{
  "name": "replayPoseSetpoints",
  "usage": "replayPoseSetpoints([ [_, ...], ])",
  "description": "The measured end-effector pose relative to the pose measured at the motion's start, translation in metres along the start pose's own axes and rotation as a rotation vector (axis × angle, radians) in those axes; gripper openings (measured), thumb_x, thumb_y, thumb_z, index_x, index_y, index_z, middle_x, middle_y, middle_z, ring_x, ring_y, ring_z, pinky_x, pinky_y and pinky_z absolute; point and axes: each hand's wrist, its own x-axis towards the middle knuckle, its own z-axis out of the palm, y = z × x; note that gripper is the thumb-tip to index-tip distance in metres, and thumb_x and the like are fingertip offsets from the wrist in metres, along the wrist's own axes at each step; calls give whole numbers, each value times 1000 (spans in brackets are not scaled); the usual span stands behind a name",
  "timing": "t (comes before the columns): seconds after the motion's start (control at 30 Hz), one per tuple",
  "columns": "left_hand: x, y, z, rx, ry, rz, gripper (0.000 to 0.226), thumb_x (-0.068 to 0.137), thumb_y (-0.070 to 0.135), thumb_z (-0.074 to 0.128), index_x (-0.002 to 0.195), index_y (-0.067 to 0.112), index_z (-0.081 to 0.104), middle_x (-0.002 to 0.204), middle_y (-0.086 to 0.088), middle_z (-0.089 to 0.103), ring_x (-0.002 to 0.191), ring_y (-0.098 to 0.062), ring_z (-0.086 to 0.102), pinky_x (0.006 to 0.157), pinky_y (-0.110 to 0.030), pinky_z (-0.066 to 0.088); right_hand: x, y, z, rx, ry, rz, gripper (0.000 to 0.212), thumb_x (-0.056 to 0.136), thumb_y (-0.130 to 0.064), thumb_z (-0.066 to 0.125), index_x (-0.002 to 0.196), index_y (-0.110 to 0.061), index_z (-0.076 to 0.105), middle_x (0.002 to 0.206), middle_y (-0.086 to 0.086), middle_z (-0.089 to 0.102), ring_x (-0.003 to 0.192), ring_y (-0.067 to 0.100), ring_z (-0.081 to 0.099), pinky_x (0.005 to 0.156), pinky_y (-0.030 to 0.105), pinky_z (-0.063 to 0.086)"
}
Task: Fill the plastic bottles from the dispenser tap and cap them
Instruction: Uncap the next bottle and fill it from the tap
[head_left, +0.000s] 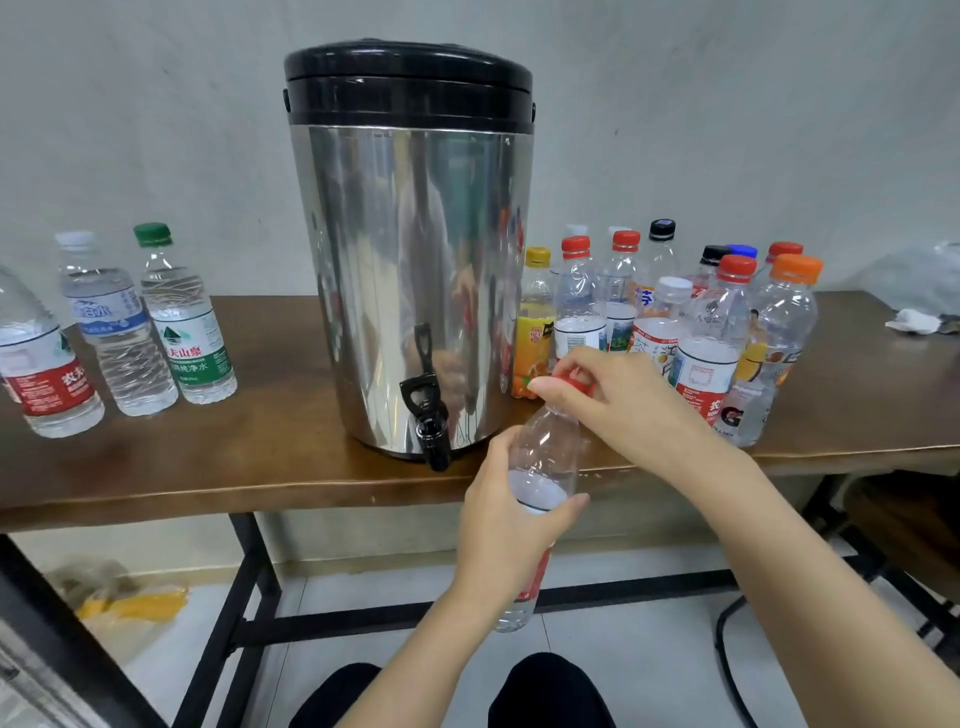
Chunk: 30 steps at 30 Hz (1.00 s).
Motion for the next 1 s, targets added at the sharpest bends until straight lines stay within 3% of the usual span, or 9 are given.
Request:
replayPoseSetpoints([
  [0.13,-6,-16,-2,17,-3,-2,77,66,42,84,132,41,45,124,26,59,115,6,54,92,-13,42,0,3,16,-154,15,20,52,83,-73,49,83,-22,61,63,-8,50,63,9,49,54,28,33],
  [0.33,3,-24,-7,38,7,21,76,68,29,89,129,43,47,120,29,59,114,6,54,92,-9,40,6,13,26,81,3,-63,36,89,-54,60,79,-20,67,60,-8,59,57,4,50,57,16,35],
  [0.43,9,-24,-9,47,-8,16,75,68,24,90,117,54,42,112,33,58,107,12,54,86,-2,37,8,14,24,126,-28,-101,27,91,-43,63,86,-18,72,71,-8,66,65,1,54,62,13,38],
  [0.53,13,-26,-8,16,6,-9,71,69,22,89,119,48,45,111,27,61,105,12,55,84,-3,38,11,21,29,208,-26,-43,20,90,-34,68,105,-22,72,91,-8,70,74,-1,58,68,10,40],
  [0.63,14,-30,-7,-13,26,-41,69,71,21,88,125,38,48,109,21,62,103,16,52,80,0,35,17,34,43,336,239,142,28,94,-36,62,118,-21,63,103,-5,64,86,5,58,69,9,40],
  [0.7,13,-33,-8,-10,28,-50,71,71,21,88,129,33,50,108,18,62,102,16,51,77,2,34,25,51,55,345,379,243,43,93,-38,64,128,-16,54,118,1,59,104,16,58,79,12,42],
  [0.8,13,-36,-8,-3,30,-65,73,71,23,88,132,30,49,108,20,60,101,14,52,76,1,35,42,76,78,268,323,331,84,79,-40,80,144,-11,36,140,8,47,129,23,45,106,39,41],
  [0.87,14,-37,-9,0,41,-75,74,71,25,88,132,33,47,108,22,59,102,13,53,77,0,36,52,84,91,222,287,381,99,72,-42,85,148,-13,29,144,10,45,133,26,41,109,47,40],
  [1.0,16,-38,-11,10,56,-66,73,71,26,88,128,39,44,109,21,59,104,13,52,80,-5,39,64,91,105,186,305,400,85,75,-38,84,141,-14,35,134,8,57,123,26,55,96,42,50],
])
